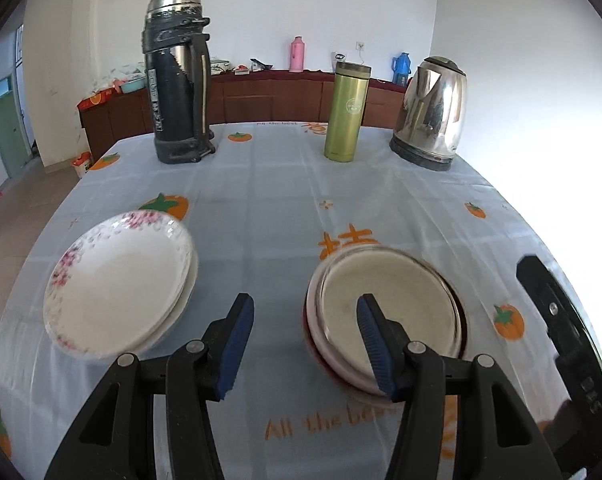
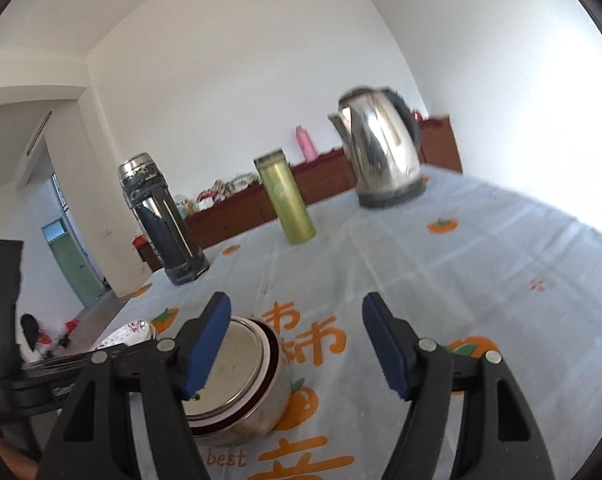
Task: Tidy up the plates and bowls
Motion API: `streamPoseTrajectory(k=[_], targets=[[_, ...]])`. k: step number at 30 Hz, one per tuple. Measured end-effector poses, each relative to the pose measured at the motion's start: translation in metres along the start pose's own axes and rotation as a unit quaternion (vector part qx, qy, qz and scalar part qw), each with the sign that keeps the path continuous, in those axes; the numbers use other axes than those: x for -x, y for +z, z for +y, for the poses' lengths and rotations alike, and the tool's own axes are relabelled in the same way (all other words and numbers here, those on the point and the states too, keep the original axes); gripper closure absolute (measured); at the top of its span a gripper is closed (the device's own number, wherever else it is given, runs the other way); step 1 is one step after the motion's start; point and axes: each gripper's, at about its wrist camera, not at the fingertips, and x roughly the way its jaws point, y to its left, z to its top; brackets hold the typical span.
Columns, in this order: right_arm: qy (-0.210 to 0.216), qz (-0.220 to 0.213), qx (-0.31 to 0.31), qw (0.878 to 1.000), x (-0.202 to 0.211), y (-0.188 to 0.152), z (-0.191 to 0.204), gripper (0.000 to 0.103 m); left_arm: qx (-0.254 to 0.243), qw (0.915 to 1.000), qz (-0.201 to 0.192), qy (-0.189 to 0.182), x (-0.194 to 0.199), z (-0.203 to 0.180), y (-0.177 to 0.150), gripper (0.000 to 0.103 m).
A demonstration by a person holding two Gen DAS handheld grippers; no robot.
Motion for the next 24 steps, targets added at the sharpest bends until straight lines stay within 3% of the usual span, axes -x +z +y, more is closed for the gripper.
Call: streamPoseTrajectory(k=[7,14,17,21,24], targets=[[-0.072,-0.040,0.048,0.995,0.044,-0.025,0.025,0.032,0.003,0.9996,-0.016,0.023,0.043,0.018,-0.031,0.047],[-0.119,-0.081,0.075,0.987,0.076,-0.034,0.038,0.020,0.002,0.9988,-0.028,0.041,0.058,0.025,-0.055,0.047],[-0.114,-0.088,0.079,0.986,0.083,-0.035,0.040,0.019,0.012,0.9992,-0.020,0.032,0.052,0.028,-0.056,0.047],[-0.092,-0.047,0.098,0.990,0.067,-0.036,0.047,0.019,0.022,0.9993,-0.014,0.026,0.039,0.029,-0.051,0.047],[-0.054,-0.028,0.076,0.995,0.050,-0.030,0.040,0.019,0.032,0.9991,-0.012,0.026,0.028,0.027,-0.040,0.047]])
